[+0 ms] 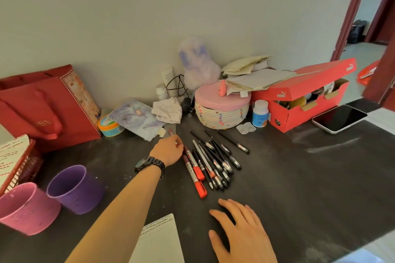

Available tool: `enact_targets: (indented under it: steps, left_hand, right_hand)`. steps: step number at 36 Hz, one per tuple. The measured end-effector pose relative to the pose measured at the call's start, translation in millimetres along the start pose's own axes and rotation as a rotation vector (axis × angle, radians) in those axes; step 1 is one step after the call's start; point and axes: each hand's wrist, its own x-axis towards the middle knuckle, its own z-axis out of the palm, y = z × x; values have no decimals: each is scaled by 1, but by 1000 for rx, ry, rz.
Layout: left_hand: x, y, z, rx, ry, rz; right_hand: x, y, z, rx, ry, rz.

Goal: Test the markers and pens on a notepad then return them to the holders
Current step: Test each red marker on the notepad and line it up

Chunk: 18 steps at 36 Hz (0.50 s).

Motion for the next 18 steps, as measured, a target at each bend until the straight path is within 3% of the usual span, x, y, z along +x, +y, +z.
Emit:
enact_targets:
  steps: [3,10,18]
  left_hand:
    - [-6,-9,-3,-155,32,-56]
    - [-60,-26,-18,-765,150,-127]
    - [-177,-36,-24,-924,178,-30]
  right_hand:
    - [-1,-1,-1,28,-34,1]
    - [0,6,10,68,-63,12]
    - [-2,8,14,25,-42,13]
